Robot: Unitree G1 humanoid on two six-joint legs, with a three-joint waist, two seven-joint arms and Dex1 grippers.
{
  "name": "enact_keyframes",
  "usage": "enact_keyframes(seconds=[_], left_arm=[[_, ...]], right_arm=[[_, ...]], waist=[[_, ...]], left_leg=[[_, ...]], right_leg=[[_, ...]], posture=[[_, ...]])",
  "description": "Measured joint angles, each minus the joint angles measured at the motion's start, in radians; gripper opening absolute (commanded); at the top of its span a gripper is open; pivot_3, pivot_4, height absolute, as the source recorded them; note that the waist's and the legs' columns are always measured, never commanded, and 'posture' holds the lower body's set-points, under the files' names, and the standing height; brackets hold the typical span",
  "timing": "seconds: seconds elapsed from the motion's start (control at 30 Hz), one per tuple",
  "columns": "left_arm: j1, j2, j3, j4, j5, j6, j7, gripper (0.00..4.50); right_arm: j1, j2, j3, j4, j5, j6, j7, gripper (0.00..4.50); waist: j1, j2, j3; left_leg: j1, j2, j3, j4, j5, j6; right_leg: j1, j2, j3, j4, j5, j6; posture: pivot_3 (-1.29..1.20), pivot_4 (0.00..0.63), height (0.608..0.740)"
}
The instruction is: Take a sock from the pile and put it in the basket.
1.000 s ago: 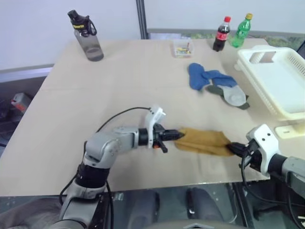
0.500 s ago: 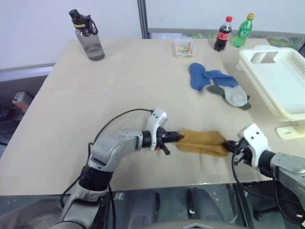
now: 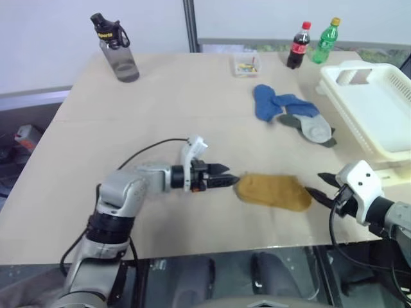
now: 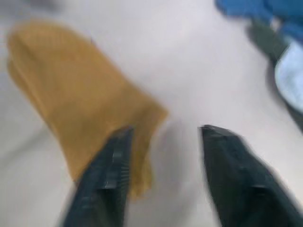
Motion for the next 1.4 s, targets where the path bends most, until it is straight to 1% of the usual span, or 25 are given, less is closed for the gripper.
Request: enact_keyframes(seconds=[0.07, 0.13, 0.23, 0.33, 0.47, 0.77, 0.9, 1.0, 1.13, 1.4], left_arm=[[-0.010, 0.003, -0.019, 0.027, 0.000, 0.004, -0.027, 3.47], [-0.018, -0.001, -0.055, 0.046, 0.001, 0.031, -0.039, 3.47], [-0.026, -0.003, -0.122, 0.062, 0.016, 0.075, -0.038, 3.47], [-0.054, -0.018, -0.128, 0.080, 0.014, 0.128, -0.027, 3.47], [-0.083, -0.055, -0.103, 0.112, -0.005, 0.214, 0.004, 3.47], [-0.159, -0.237, -0.028, 0.260, -0.013, 0.320, 0.108, 3.47], [-0.196, -0.298, 0.005, 0.321, -0.024, 0.386, 0.129, 3.47], [-0.219, -0.329, 0.016, 0.347, -0.053, 0.435, 0.119, 3.47], [-0.231, -0.344, 0.017, 0.358, -0.076, 0.460, 0.098, 3.47], [-0.325, -0.414, 0.067, 0.467, -0.118, 0.530, 0.061, 3.47]], right_arm=[[-0.029, 0.020, 0.059, 0.009, -0.007, -0.028, 0.004, 0.05], [-0.058, 0.041, 0.143, 0.071, -0.045, -0.085, 0.011, 0.05], [-0.050, 0.044, 0.257, 0.247, -0.144, -0.192, 0.034, 0.05], [-0.047, 0.038, 0.285, 0.298, -0.194, -0.284, 0.052, 0.05], [-0.033, 0.038, 0.286, 0.304, -0.211, -0.327, 0.059, 0.05], [-0.017, 0.045, 0.285, 0.302, -0.237, -0.356, 0.061, 0.05], [-0.001, 0.045, 0.280, 0.282, -0.237, -0.346, 0.060, 0.05], [0.023, 0.045, 0.274, 0.256, -0.234, -0.339, 0.059, 0.05], [0.050, 0.045, 0.262, 0.228, -0.229, -0.320, 0.058, 0.05], [0.097, 0.044, 0.237, 0.170, -0.222, -0.272, 0.049, 0.05]], waist=[[0.000, 0.000, 0.000], [0.003, 0.000, 0.000], [0.005, -0.001, 0.000], [0.003, -0.001, -0.001], [0.003, -0.001, -0.001], [0.008, -0.002, -0.002], [0.007, -0.002, -0.002], [0.005, -0.002, -0.002], [0.006, -0.002, -0.002], [0.005, -0.002, -0.002]], left_leg=[[0.000, 0.000, 0.000, 0.000, 0.000, 0.000], [-0.001, 0.000, 0.000, 0.000, 0.000, 0.000], [-0.001, -0.001, 0.000, 0.000, 0.000, 0.000], [0.000, 0.000, 0.000, 0.000, 0.000, 0.000], [0.001, 0.000, 0.000, 0.000, 0.000, 0.000], [0.001, -0.001, 0.000, 0.000, 0.000, 0.000], [0.001, -0.001, 0.000, 0.000, 0.000, 0.000], [0.000, -0.001, 0.000, 0.000, 0.000, 0.000], [0.000, -0.001, -0.001, 0.000, 0.000, 0.000], [0.000, -0.001, -0.001, 0.000, 0.000, 0.000]], right_leg=[[0.000, 0.000, 0.000, 0.000, 0.001, -0.001], [0.000, 0.000, 0.000, -0.001, 0.002, -0.002], [0.000, -0.001, 0.000, -0.001, 0.002, -0.002], [0.001, 0.000, 0.000, -0.001, 0.002, -0.002], [0.001, 0.000, 0.000, 0.000, 0.001, 0.000], [0.002, 0.000, 0.000, 0.000, 0.002, -0.001], [0.001, 0.000, 0.000, 0.000, 0.002, -0.001], [0.001, 0.000, 0.000, 0.000, 0.002, -0.001], [0.001, 0.000, 0.000, 0.000, 0.002, -0.001], [0.001, 0.000, 0.000, 0.000, 0.002, -0.001]], posture=[[0.00, 0.150, 0.740], [0.00, 0.150, 0.740], [0.00, 0.150, 0.740], [0.00, 0.150, 0.740], [0.00, 0.150, 0.740], [0.00, 0.150, 0.740], [0.00, 0.150, 0.740], [0.00, 0.150, 0.740], [0.00, 0.150, 0.740], [0.00, 0.150, 0.740]])
